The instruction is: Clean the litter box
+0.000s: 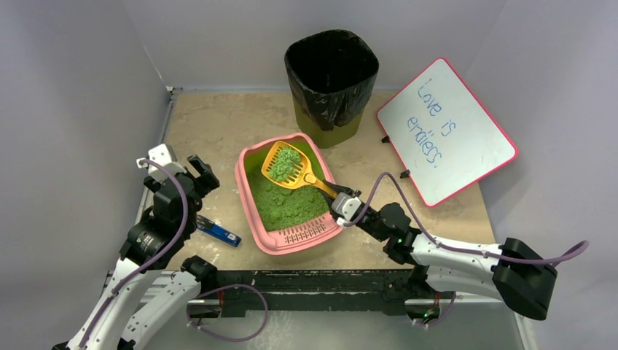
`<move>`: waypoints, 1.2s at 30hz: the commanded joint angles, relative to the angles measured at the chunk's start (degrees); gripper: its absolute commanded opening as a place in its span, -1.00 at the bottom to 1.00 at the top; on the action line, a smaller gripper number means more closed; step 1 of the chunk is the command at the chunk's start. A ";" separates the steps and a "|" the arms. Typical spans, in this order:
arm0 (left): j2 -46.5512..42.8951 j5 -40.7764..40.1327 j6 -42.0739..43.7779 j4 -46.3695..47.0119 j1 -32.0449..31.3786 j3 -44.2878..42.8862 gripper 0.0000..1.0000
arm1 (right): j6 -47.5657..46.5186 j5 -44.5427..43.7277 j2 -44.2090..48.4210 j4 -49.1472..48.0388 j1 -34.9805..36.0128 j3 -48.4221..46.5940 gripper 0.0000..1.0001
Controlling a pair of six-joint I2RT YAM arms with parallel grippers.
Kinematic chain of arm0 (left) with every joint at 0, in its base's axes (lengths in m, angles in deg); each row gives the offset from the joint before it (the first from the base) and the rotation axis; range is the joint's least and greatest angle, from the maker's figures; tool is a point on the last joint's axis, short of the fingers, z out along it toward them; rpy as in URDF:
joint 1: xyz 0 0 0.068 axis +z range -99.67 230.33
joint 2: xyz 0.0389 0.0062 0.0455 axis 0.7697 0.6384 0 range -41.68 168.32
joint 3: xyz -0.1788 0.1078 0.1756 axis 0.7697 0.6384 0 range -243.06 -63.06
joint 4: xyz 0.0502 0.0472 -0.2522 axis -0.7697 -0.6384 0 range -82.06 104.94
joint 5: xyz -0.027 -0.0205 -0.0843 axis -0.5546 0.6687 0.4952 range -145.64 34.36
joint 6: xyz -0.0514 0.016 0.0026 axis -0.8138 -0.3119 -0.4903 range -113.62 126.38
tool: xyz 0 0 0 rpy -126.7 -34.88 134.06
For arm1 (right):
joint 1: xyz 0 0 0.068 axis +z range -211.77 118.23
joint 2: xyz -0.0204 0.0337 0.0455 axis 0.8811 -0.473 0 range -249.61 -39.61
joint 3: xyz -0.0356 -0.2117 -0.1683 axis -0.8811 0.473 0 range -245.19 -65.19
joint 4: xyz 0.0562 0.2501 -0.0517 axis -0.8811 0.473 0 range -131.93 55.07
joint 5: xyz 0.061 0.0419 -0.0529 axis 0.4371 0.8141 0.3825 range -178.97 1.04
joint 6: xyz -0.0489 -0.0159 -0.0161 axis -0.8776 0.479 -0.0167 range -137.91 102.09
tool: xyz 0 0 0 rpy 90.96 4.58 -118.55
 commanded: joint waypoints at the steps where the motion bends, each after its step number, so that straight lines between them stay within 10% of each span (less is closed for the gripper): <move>1: 0.21 -0.56 0.00 1.26 0.13 -0.64 0.58 | 2.03 -1.35 0.46 -4.16 -0.13 -1.10 -1.00; 30: 0.02 -0.25 -0.02 1.33 0.13 -0.48 0.58 | -16.51 -6.38 1.27 7.51 -0.07 -3.22 -1.00; 36: 0.25 -0.17 -0.03 1.35 0.13 -0.43 0.58 | -1.67 -6.79 0.44 15.54 -0.14 -8.03 -1.00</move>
